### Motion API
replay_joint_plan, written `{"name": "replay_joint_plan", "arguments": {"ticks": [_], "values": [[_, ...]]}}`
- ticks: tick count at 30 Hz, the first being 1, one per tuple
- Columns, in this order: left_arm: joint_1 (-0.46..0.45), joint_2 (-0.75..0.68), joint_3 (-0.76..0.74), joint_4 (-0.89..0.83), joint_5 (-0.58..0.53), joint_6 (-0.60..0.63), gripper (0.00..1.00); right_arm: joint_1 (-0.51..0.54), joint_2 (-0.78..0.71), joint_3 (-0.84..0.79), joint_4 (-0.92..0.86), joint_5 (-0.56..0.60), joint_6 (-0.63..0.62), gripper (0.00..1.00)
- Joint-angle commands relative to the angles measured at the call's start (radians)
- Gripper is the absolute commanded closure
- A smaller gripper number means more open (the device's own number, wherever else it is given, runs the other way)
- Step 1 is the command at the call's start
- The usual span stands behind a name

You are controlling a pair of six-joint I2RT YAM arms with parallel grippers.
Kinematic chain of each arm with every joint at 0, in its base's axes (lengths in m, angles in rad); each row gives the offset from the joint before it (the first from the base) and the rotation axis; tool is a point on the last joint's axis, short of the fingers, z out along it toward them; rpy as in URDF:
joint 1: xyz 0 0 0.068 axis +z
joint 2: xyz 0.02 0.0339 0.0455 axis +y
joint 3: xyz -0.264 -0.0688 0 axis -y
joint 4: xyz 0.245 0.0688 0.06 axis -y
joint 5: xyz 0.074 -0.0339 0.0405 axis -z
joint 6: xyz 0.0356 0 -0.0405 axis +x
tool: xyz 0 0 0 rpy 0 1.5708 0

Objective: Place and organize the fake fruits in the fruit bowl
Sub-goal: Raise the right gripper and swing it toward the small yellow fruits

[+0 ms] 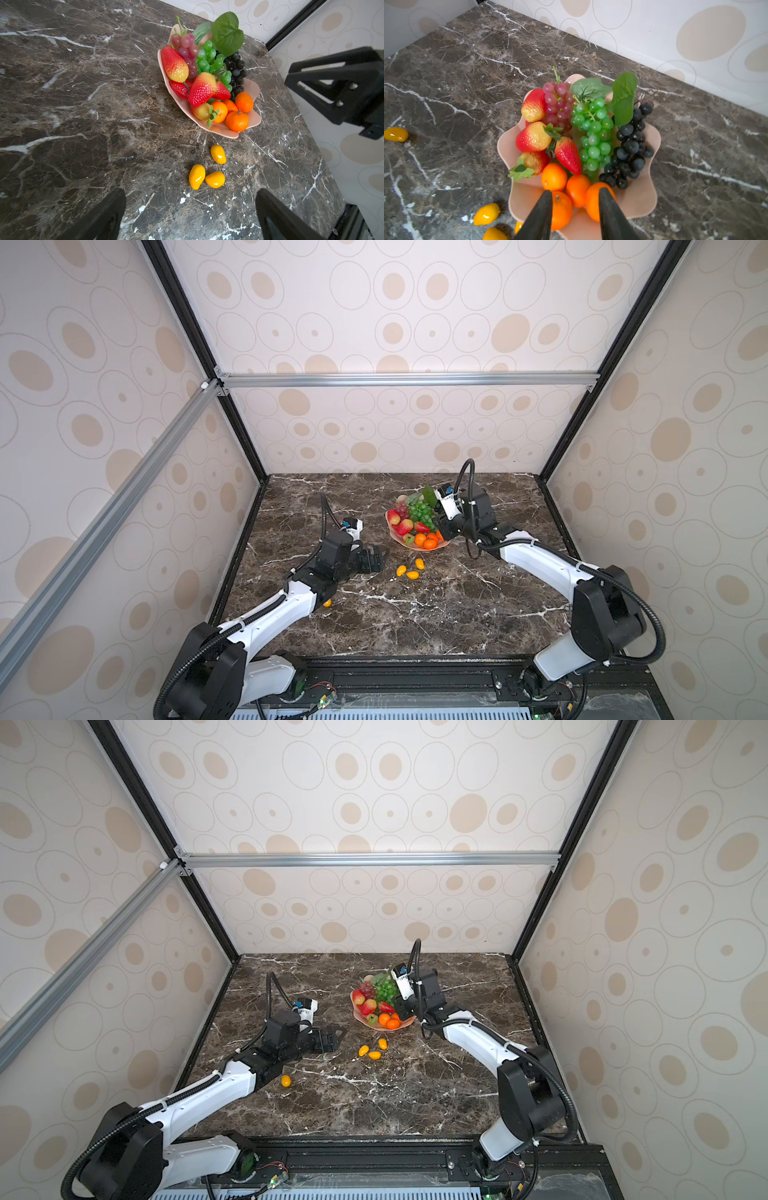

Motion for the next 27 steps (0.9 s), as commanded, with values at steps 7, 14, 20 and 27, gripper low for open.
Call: {"name": "replay_joint_plan", "arguments": {"ticks": [7, 14, 20, 27], "values": [[-0.028, -0.112, -0.096, -0.045, -0.069, -0.034, 0.02, 0.184, -0.079, -0.129, -0.065, 0.067, 0.191, 0.59], [0.029, -0.257, -0.124, -0.201, -0.203, -0.099, 0.02, 0.319, 0.064, -0.069, -0.002, 0.059, 0.231, 0.58], [0.297, -0.384, -0.103, -0.336, -0.121, -0.085, 0.02, 0.415, 0.282, 0.124, 0.03, 0.0, 0.186, 0.56], [0.562, -0.391, -0.037, -0.408, 0.023, -0.046, 0.02, 0.478, 0.57, 0.432, 0.023, -0.114, 0.166, 0.54]]}}
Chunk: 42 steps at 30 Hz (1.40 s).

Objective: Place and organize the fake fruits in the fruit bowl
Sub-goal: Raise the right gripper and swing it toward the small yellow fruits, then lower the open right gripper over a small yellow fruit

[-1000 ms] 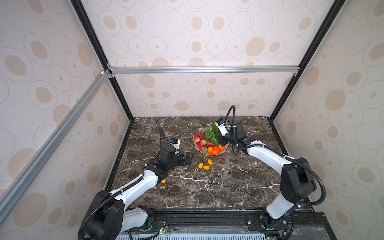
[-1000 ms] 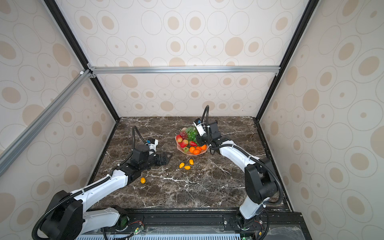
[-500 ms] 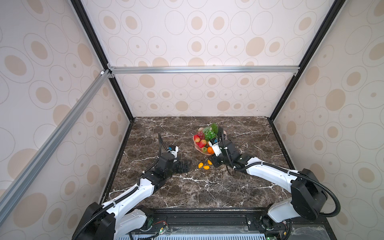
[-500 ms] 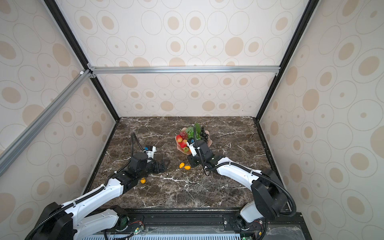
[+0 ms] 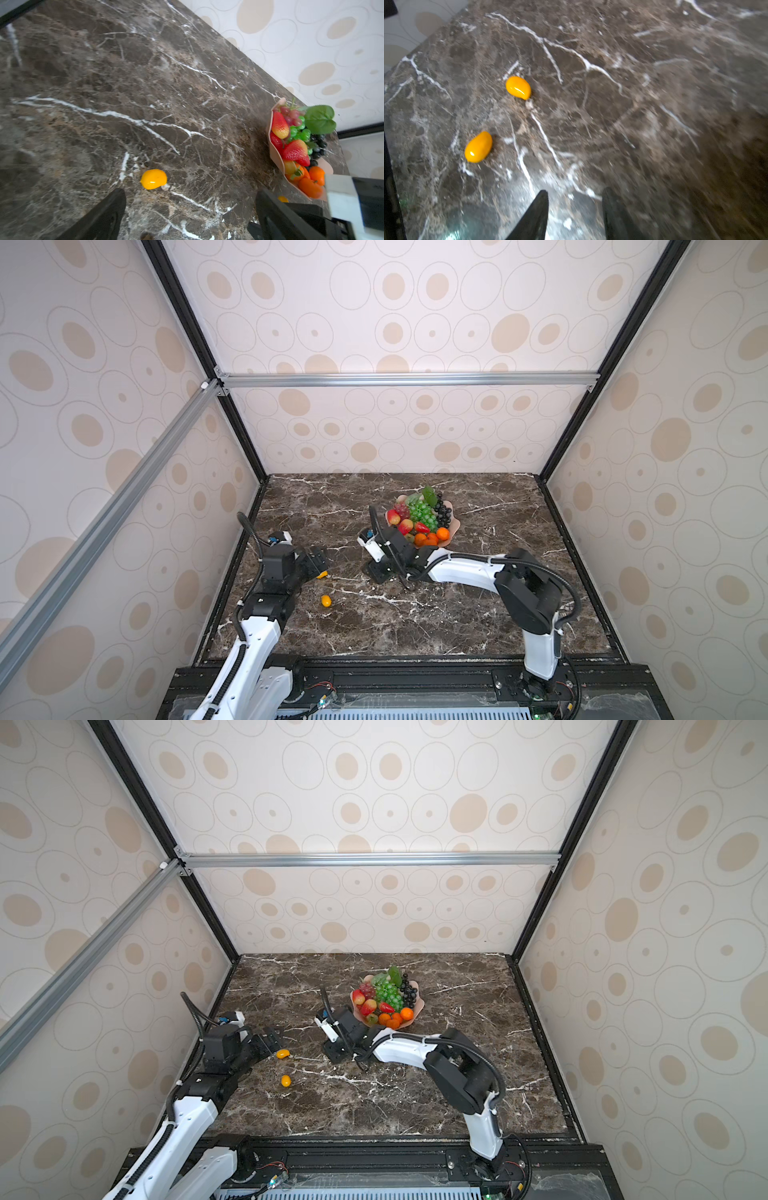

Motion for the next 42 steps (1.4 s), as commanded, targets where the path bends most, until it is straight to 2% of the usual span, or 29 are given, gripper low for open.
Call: {"name": "replay_joint_plan", "arguments": {"ticks": [1, 7, 15, 27, 42], "values": [[0.071, -0.006, 0.064, -0.069, 0.085, 0.025, 0.02, 0.021, 0.105, 0.127, -0.002, -0.078, -0.012, 0.54], [0.215, -0.038, 0.076, -0.1, 0.142, 0.025, 0.02, 0.034, 0.268, 0.337, -0.031, -0.155, -0.007, 0.51], [0.352, -0.071, 0.079, -0.135, 0.202, 0.036, 0.02, 0.043, 0.472, 0.658, -0.213, -0.238, -0.042, 0.47], [0.415, -0.09, 0.065, -0.135, 0.23, 0.027, 0.02, 0.062, 0.639, 0.966, -0.418, -0.227, -0.118, 0.46], [0.424, -0.083, 0.054, -0.117, 0.256, 0.029, 0.02, 0.083, 0.692, 1.044, -0.501, -0.178, -0.179, 0.52]]}}
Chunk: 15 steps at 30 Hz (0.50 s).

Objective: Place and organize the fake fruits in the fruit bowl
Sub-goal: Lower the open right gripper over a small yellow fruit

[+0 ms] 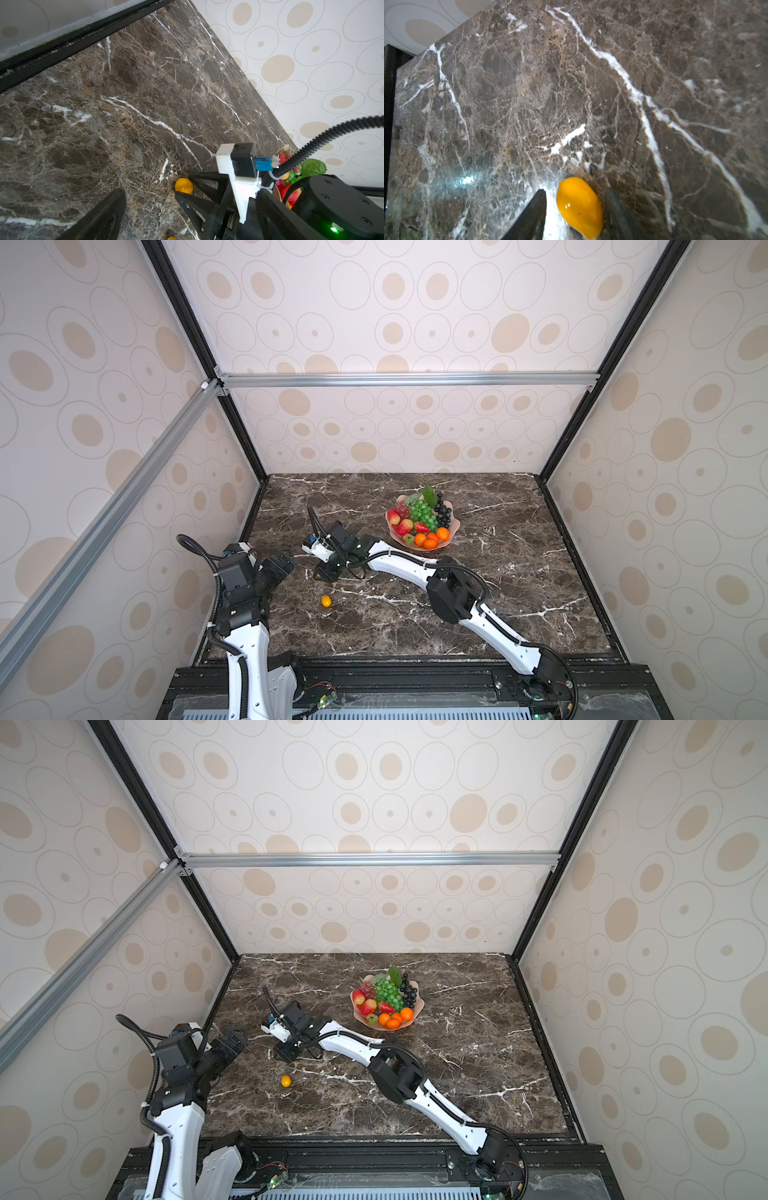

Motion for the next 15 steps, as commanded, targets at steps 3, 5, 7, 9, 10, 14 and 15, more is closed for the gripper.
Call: {"name": "replay_joint_plan", "arguments": {"ticks": [3, 5, 7, 9, 10, 14, 15], "values": [[0.008, -0.005, 0.017, 0.014, 0.017, 0.013, 0.02, 0.017, 0.032, 0.029, -0.053, 0.034, -0.042, 0.54], [0.008, -0.005, 0.015, 0.016, 0.02, 0.012, 0.02, 0.019, 0.033, 0.029, -0.059, 0.047, -0.051, 0.55], [0.01, -0.005, 0.014, 0.018, 0.021, 0.012, 0.02, 0.019, 0.035, 0.029, -0.063, 0.056, -0.057, 0.56], [0.01, -0.005, 0.015, 0.018, 0.021, 0.011, 0.02, 0.022, 0.036, 0.029, -0.066, 0.061, -0.057, 0.58], [0.01, -0.005, 0.015, 0.018, 0.023, 0.011, 0.02, 0.022, 0.038, 0.029, -0.066, 0.063, -0.057, 0.59], [0.01, -0.006, 0.015, 0.02, 0.027, 0.009, 0.02, 0.021, 0.04, 0.029, -0.062, 0.059, -0.05, 0.64], [0.01, -0.006, 0.015, 0.021, 0.03, 0.007, 0.02, 0.022, 0.04, 0.029, -0.061, 0.055, -0.048, 0.65]]}}
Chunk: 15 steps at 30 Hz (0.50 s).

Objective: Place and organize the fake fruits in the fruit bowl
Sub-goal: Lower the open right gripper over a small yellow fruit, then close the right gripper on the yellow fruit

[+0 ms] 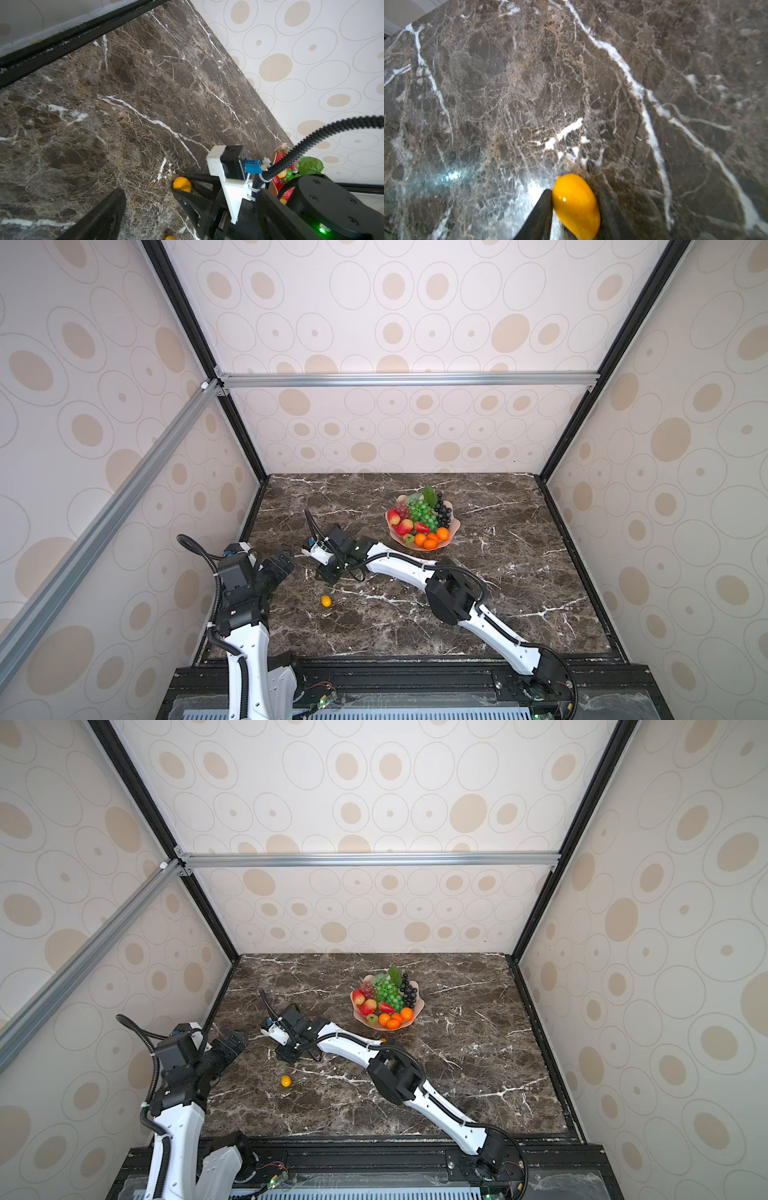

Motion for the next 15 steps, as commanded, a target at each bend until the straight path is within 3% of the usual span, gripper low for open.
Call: {"name": "replay_joint_plan", "arguments": {"ticks": [1, 15], "values": [[0.008, -0.003, 0.015, 0.019, 0.019, 0.007, 0.02, 0.012, 0.031, 0.018, -0.043, 0.006, -0.005, 0.66], [0.008, 0.018, 0.009, 0.082, 0.121, 0.003, 0.02, 0.003, -0.044, -0.008, -0.029, -0.002, -0.003, 0.74]]}}
